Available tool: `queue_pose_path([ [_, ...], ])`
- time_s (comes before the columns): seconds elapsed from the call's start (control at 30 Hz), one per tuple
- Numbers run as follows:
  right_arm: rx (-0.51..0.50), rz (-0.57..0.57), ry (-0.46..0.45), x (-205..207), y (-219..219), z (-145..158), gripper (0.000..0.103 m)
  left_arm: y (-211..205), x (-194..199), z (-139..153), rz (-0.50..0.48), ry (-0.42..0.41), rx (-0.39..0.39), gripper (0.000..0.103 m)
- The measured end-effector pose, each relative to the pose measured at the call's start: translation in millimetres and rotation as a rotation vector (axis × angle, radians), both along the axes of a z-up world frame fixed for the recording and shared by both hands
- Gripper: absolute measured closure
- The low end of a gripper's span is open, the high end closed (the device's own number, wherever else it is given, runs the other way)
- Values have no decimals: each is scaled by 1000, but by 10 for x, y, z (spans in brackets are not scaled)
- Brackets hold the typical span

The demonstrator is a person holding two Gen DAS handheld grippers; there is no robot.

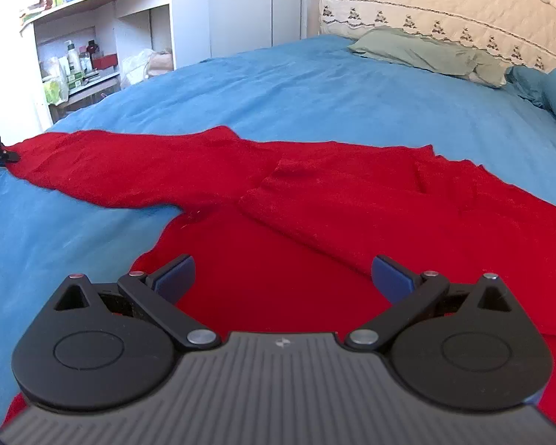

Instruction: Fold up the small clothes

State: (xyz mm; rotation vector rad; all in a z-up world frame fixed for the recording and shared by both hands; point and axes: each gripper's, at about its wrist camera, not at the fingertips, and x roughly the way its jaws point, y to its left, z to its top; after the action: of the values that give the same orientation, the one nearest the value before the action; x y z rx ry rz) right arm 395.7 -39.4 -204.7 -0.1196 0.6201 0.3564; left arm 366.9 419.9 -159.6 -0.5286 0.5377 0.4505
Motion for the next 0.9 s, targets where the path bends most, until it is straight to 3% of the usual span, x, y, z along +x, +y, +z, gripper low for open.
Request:
queue_pose_path([
  [0.1,20,-18,-11,-3,-101,78,0,-256,10,296,-61,-35,56,99],
  [0.2,41,-49,-22,-25,-256,202,0,-727,95,672,-199,-82,141,99],
  [0.33,64,-98,-38,-89,-571,400,0,-1634,290,1152,-418,-157,253,99],
  [0.5,75,-161,-79,-233,-1121,650,0,-2950,593,1386,-661,-208,264,99],
  [0.6,83,-219,-107,-332,-1516,774,0,-3728,729,1245,-784,-188,257,99],
  [0.73,112,-312,-112,-441,-2092,834,0,-4615,857,639,-913,-76,224,99],
  [0.9,145,-380,-52,-538,-2634,678,0,-5174,868,-121,-969,81,223,99],
])
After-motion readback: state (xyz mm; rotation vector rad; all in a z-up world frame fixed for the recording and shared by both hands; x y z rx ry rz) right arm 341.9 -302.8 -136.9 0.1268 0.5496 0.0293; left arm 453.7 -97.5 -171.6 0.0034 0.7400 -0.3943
